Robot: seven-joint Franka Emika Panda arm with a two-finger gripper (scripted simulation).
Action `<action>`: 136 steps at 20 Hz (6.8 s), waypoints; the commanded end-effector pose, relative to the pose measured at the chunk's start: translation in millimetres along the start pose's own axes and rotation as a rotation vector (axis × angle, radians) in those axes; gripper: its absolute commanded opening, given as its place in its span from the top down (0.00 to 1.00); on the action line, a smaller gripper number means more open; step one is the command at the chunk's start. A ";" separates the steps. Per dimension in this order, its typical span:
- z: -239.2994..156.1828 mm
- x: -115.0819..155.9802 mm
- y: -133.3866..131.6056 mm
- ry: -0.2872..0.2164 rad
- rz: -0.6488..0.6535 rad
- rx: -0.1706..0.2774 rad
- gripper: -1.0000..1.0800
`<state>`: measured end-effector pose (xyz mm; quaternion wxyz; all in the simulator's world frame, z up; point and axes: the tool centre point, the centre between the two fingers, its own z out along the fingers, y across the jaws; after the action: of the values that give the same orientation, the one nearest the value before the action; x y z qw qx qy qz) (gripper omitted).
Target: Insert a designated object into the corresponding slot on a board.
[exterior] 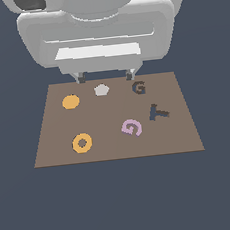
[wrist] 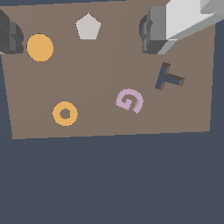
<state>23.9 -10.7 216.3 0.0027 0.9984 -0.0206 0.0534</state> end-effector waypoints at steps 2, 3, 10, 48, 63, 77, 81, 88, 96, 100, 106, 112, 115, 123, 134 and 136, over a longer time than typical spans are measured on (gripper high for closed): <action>0.1 0.0 0.0 0.000 -0.001 0.000 0.04; 0.4 0.1 -0.1 0.000 -0.003 0.000 0.04; 7.7 2.7 -1.5 -0.004 -0.054 0.003 0.04; 161.7 22.3 -57.9 -0.087 -1.132 0.064 0.04; 169.7 20.8 -61.3 -0.092 -1.189 0.066 0.04; 189.2 18.4 -61.3 -0.092 -1.186 0.066 1.00; 189.2 18.4 -61.3 -0.092 -1.186 0.066 1.00; 184.1 19.2 -61.1 -0.092 -1.186 0.066 1.00; 185.6 17.1 -65.3 -0.092 -1.231 0.069 1.00; 185.0 14.4 -71.6 -0.090 -1.297 0.072 1.00; 183.4 6.4 -85.3 -0.085 -1.451 0.080 1.00; 180.7 -8.6 -102.5 -0.078 -1.672 0.091 1.00; 178.9 -19.6 -111.2 -0.073 -1.806 0.098 1.00; 173.3 -57.2 -126.9 -0.055 -2.198 0.118 1.00; 166.3 -106.8 -123.8 -0.029 -2.675 0.142 1.00; 165.4 -113.3 -121.4 -0.025 -2.740 0.146 1.00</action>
<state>-60.7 115.5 39.0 0.0003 0.2442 0.9697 0.0002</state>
